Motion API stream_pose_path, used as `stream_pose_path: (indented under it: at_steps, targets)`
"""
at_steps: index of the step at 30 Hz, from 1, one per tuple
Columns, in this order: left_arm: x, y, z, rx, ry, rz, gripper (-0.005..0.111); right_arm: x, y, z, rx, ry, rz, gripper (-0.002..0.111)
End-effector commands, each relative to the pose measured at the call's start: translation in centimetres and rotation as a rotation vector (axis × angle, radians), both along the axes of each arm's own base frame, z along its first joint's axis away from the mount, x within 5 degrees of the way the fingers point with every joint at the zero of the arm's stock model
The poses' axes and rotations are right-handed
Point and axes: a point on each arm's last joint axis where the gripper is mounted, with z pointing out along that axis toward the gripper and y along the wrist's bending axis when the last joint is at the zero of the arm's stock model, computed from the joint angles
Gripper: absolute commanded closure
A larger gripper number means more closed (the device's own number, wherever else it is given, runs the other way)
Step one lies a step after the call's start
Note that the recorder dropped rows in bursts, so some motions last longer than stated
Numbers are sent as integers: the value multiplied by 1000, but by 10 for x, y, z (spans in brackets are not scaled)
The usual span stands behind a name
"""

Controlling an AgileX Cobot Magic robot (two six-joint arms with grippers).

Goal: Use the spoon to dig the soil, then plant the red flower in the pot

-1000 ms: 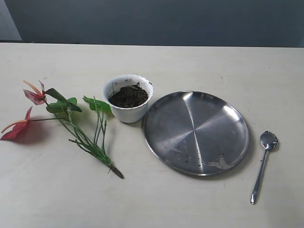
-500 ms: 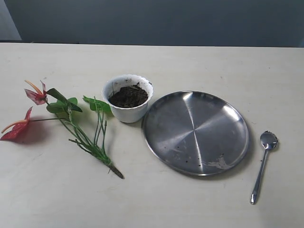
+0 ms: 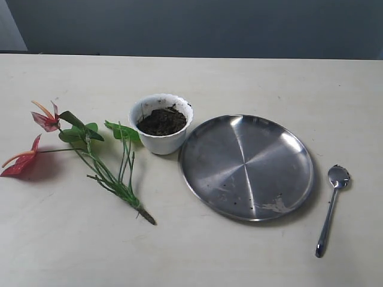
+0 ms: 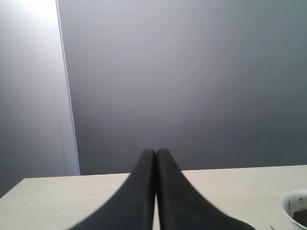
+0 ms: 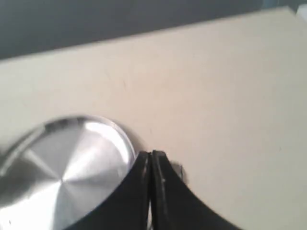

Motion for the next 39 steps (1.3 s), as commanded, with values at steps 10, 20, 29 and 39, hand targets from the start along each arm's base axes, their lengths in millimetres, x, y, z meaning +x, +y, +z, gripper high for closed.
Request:
stream_pose_path:
  at_steps: [10,20,29,39]
  targets:
    - [-1,-3,2,-10,-15,-54,106,70,30,-104,-20,776,175,109]
    - [-1,-3,2,-10,-15,-54,106,81,57,-136,-77,816,165,69]
    - [-1,-3,2,-10,-15,-54,106,89,50,-161,-162,887,63,69]
    - [-1,-3,2,-10,-15,-54,106,96,52,-173,-149,862,60,69]
